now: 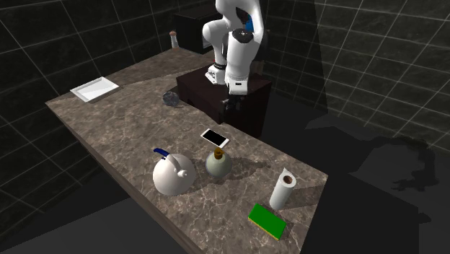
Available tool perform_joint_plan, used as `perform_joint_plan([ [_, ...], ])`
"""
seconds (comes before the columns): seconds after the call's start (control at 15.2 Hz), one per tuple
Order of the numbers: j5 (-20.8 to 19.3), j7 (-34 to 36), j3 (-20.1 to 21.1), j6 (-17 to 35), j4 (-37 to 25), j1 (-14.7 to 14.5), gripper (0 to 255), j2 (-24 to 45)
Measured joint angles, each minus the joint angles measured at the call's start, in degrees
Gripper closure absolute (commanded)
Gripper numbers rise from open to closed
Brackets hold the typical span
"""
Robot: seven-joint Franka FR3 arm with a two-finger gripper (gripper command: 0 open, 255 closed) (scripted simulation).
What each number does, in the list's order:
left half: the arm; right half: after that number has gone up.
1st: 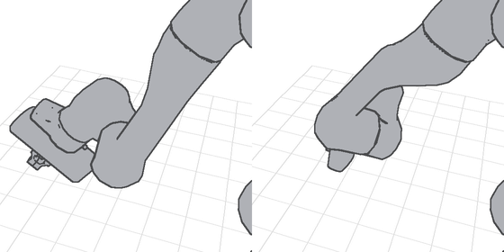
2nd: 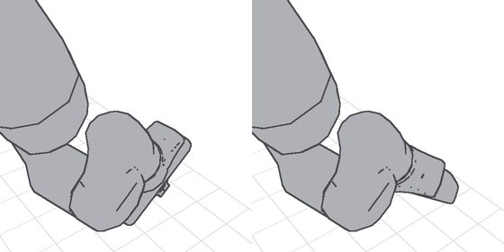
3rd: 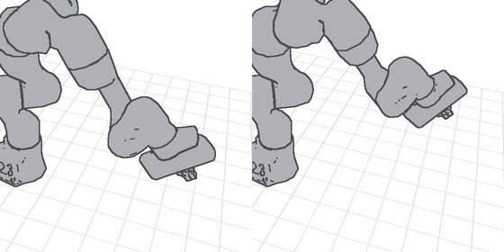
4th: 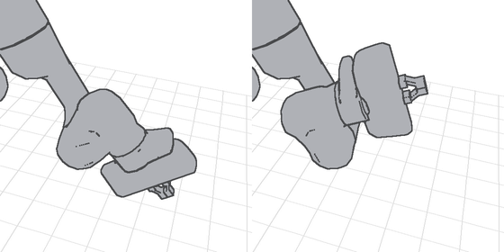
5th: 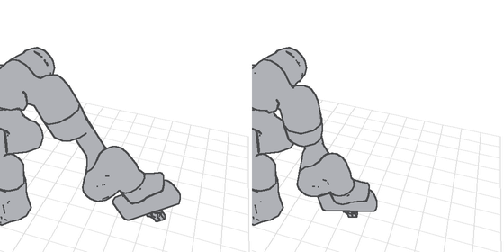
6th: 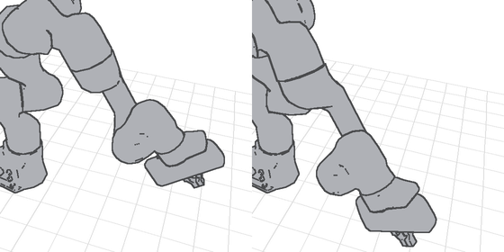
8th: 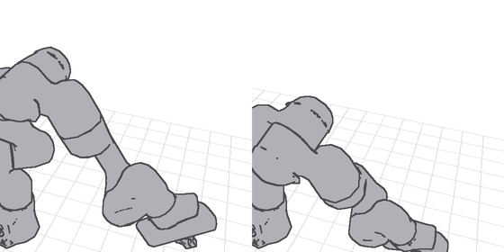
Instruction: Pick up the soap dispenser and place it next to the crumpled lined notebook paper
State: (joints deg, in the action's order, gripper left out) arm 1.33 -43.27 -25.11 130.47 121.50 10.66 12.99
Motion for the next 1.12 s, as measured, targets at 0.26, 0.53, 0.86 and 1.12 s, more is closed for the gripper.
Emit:
perform_joint_plan([
  [0.26,4.21,-4.51,0.98,1.09,-7.73,3.29,0,9.02],
  [0.53,7.45,-8.14,2.44,0.65,-17.23,7.32,0,17.99],
  [0.86,9.93,-10.84,4.21,0.04,-28.15,11.77,0,27.93],
  [1.12,10.68,-11.33,4.92,1.48,-29.74,12.7,0,30.92],
])
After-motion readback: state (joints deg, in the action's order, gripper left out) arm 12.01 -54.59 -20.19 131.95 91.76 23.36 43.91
